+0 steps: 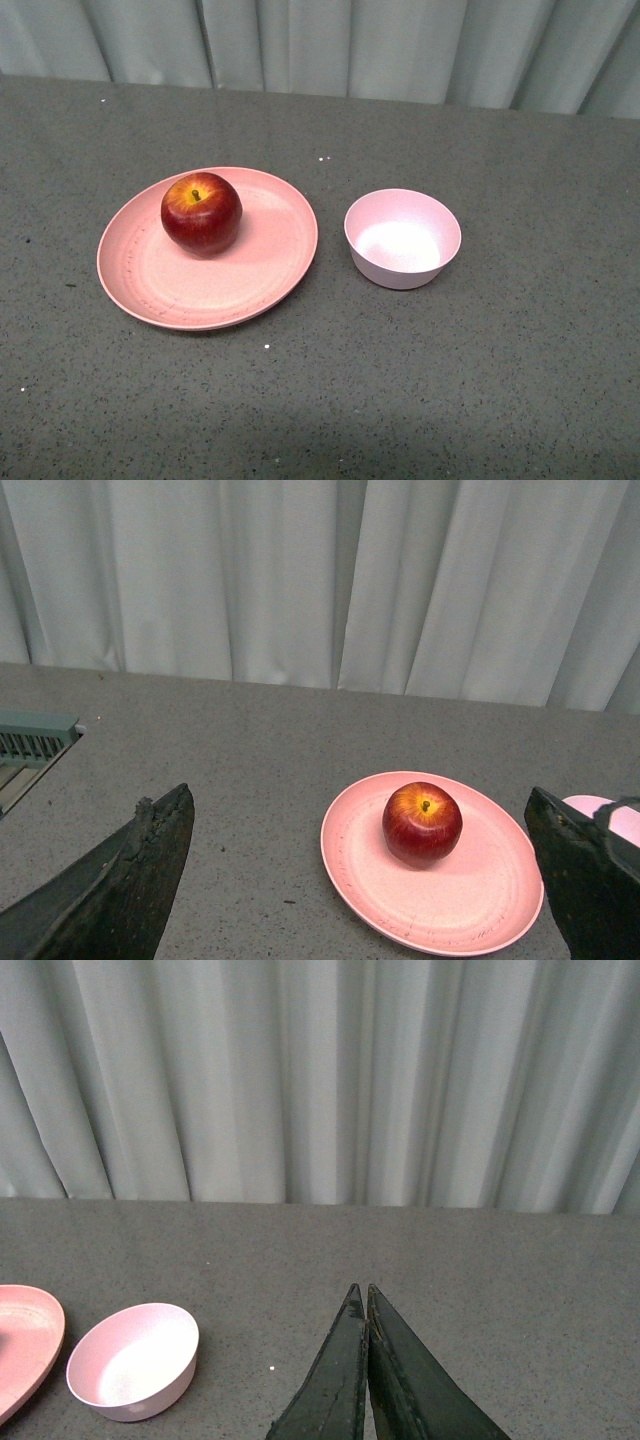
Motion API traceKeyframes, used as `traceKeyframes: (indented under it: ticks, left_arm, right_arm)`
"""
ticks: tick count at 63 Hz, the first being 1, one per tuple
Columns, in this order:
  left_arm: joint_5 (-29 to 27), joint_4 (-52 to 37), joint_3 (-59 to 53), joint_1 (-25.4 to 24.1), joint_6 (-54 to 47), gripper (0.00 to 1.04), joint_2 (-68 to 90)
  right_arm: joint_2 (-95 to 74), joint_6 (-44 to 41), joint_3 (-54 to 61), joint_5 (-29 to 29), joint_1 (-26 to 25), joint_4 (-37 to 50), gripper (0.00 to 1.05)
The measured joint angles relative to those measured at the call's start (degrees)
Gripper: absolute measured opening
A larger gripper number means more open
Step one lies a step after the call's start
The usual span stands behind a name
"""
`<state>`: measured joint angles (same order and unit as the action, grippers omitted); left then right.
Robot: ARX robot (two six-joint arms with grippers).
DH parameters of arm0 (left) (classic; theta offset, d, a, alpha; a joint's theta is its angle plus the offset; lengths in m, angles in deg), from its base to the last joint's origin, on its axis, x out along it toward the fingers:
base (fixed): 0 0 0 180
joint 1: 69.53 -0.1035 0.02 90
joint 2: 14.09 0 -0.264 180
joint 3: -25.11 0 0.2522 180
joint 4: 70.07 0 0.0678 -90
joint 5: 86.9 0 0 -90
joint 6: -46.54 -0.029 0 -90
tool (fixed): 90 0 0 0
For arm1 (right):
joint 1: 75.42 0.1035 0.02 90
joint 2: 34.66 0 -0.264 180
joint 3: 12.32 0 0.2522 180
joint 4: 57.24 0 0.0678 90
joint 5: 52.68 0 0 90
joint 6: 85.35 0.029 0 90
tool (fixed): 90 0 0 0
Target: Move apple from plate to bowl
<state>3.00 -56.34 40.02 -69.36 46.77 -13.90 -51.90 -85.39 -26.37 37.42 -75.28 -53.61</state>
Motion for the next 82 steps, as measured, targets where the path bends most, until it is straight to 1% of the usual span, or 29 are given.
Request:
traceKeyframes:
  ticks: [27, 28, 32, 34, 48, 50, 52, 53, 59, 60, 61, 62, 63, 66, 67, 69, 70, 75, 79, 80, 82]
  left_arm:
    - [0.0, 0.0, 0.0, 0.0, 0.0, 0.98, 0.0]
    - [0.0, 0.0, 0.0, 0.0, 0.0, 0.98, 0.0]
    - [0.0, 0.0, 0.0, 0.0, 0.0, 0.98, 0.0]
    - [0.0, 0.0, 0.0, 0.0, 0.0, 0.98, 0.0]
    - [0.0, 0.0, 0.0, 0.0, 0.0, 0.98, 0.0]
    - [0.0, 0.0, 0.0, 0.0, 0.0, 0.98, 0.0]
    - [0.0, 0.0, 0.0, 0.0, 0.0, 0.98, 0.0]
    - [0.0, 0.0, 0.0, 0.0, 0.0, 0.98, 0.0]
    - [-0.4, 0.1, 0.0, 0.2, 0.1, 0.98, 0.1]
    - [-2.0, 0.5, 0.1, 0.7, 0.3, 0.98, 0.3]
    - [-6.0, 1.6, 0.3, 1.7, 0.8, 0.98, 0.8]
    - [-7.9, 2.3, 0.5, 2.3, 0.9, 0.98, 1.2]
    - [-11.6, 3.1, 0.6, 3.5, 1.5, 0.98, 2.1]
    - [-18.5, 3.4, 0.6, 5.2, 2.5, 0.98, 4.5]
    - [-20.1, 3.3, 0.6, 5.7, 2.6, 0.98, 5.4]
    - [-21.3, 2.2, 0.6, 6.6, 2.7, 0.98, 6.8]
    - [-21.4, 1.7, 0.6, 6.8, 2.7, 0.98, 7.3]
    - [-20.3, -4.8, 0.8, 8.4, 3.0, 0.98, 13.1]
    - [-18.0, -17.5, 2.3, 9.7, 3.8, 0.98, 26.4]
    - [-17.6, -20.3, 2.8, 10.0, 4.1, 0.98, 29.9]
    - [-17.0, -24.2, 3.8, 10.4, 4.3, 0.98, 35.0]
  right_arm:
    - [7.1, 0.0, 0.0, 0.0, 0.0, -7.0, 0.01]
    - [7.5, 0.0, 0.0, 0.0, 0.0, -7.5, 0.01]
    - [13.6, 0.0, 0.0, -0.1, 0.0, -15.6, 0.01]
    - [15.2, 0.0, 0.0, -0.1, 0.0, -16.8, 0.01]
    - [16.9, 0.0, 0.0, -0.1, 0.0, -17.3, 0.01]
    - [16.9, -0.1, 0.0, -0.1, 0.0, -17.3, 0.05]
    - [17.0, -0.1, 0.0, -0.1, 0.0, -17.3, 0.12]
    - [17.0, -0.1, 0.0, -0.1, 0.0, -17.3, 0.13]
    - [17.0, -0.1, 0.0, -0.1, 0.0, -17.3, 0.33]
    - [17.0, -0.1, 0.0, -0.1, 0.0, -17.3, 0.35]
    - [17.0, -0.1, 0.0, -0.1, 0.0, -17.3, 0.38]
    - [17.0, -0.1, 0.0, -0.2, 0.0, -17.3, 0.40]
    - [17.0, -0.1, 0.0, -0.2, 0.0, -17.3, 0.44]
    - [17.0, -0.1, 0.0, 0.0, 0.0, -17.3, 0.53]
    - [17.0, -0.1, 0.0, 0.0, 0.0, -17.3, 0.54]
    - [17.0, -0.1, 0.0, -0.1, 0.0, -17.3, 0.62]
    - [17.0, -0.1, 0.0, 0.0, 0.0, -17.3, 0.63]
    - [17.0, -0.1, 0.0, 0.0, 0.0, -17.4, 0.77]
    - [17.0, -0.1, 0.0, -0.2, 0.0, -17.4, 0.95]
    - [17.0, 0.0, 0.0, -0.2, 0.0, -17.4, 0.97]
    - [17.0, 0.0, 0.0, -0.2, 0.0, -17.4, 0.96]
